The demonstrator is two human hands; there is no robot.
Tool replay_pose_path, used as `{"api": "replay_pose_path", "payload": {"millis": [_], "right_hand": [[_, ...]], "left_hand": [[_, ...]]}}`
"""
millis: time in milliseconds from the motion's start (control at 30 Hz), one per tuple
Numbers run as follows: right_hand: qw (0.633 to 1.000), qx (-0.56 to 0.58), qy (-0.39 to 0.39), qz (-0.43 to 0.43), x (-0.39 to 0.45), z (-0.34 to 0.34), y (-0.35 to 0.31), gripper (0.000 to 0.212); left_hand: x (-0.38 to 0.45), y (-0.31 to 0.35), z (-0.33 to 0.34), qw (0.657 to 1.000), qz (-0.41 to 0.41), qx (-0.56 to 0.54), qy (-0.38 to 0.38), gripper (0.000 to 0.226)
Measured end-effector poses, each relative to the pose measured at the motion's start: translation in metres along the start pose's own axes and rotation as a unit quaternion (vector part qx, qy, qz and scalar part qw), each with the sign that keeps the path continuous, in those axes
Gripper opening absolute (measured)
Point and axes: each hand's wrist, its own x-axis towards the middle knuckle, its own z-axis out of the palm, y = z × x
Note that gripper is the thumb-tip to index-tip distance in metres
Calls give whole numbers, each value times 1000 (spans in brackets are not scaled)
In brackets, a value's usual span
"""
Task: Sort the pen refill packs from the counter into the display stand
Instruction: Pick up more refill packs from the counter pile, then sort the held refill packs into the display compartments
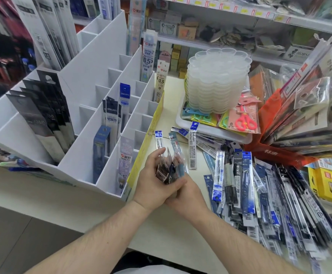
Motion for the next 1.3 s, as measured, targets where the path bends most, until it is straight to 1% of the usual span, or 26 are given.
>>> {"api": "replay_pose_path", "payload": {"millis": [100,167,233,300,367,400,433,467,500,533,567,600,667,733,800,900,1000,1067,1133,1167,1233,1267,1300], "right_hand": [[1000,-2,19,14,3,0,-3,67],[999,13,28,35,5,1,-6,63],[997,19,27,74,5,0,-9,61],[994,-35,13,100,4,-1,-11,52],[992,-52,5,111,3,0,-11,44],[992,-68,2,108,3,-1,-14,40],[992,-97,9,82,6,-1,-15,37],[988,-149,14,43,7,-3,-19,39],[983,-182,23,2,9,-5,-19,45],[985,-172,25,-18,8,-12,-28,56],[991,-134,17,-21,7,-21,-37,65],[997,-73,-1,-7,4,-31,-48,68],[998,28,-51,26,-1,-50,-67,62],[993,79,-82,39,-5,-60,-83,52],[992,107,-69,22,-6,-61,-95,40],[981,184,-61,12,-5,-57,-108,21],[970,236,-56,20,-7,-56,-116,18],[973,226,-41,27,-8,-57,-119,25],[978,204,-24,35,-7,-56,-119,32],[982,185,-13,41,-6,-56,-120,28],[988,140,18,63,-4,-59,-119,22],[988,130,30,74,-4,-61,-118,22],[987,132,35,84,-4,-63,-118,24]], "left_hand": [[0,2,-1,1000,8,5,-1,83],[-2,-2,1,999,-14,8,-30,87],[-5,-7,4,998,-43,15,-52,83],[-5,-11,8,997,-63,21,-47,67],[-2,-11,13,996,-75,30,-30,45],[0,-8,15,996,-81,24,-22,38],[2,-2,15,996,-92,8,-15,35],[5,8,14,994,-103,-24,-6,33],[9,19,11,991,-113,-69,2,28],[14,32,7,984,-121,-128,3,25],[19,44,1,973,-134,-187,-5,26],[24,57,-5,958,-149,-243,-20,26],[32,77,-16,933,-166,-313,-67,28],[37,90,-24,919,-172,-338,-109,33],[41,98,-30,919,-173,-329,-134,35],[40,106,-36,932,-171,-285,-146,35],[32,110,-40,936,-176,-269,-145,41],[27,110,-39,944,-175,-248,-131,44],[27,111,-37,951,-186,-229,-96,49],[29,111,-36,952,-193,-223,-82,49],[32,112,-37,954,-203,-214,-62,36],[33,113,-37,954,-210,-208,-52,31],[34,114,-38,953,-215,-209,-42,31]]}}
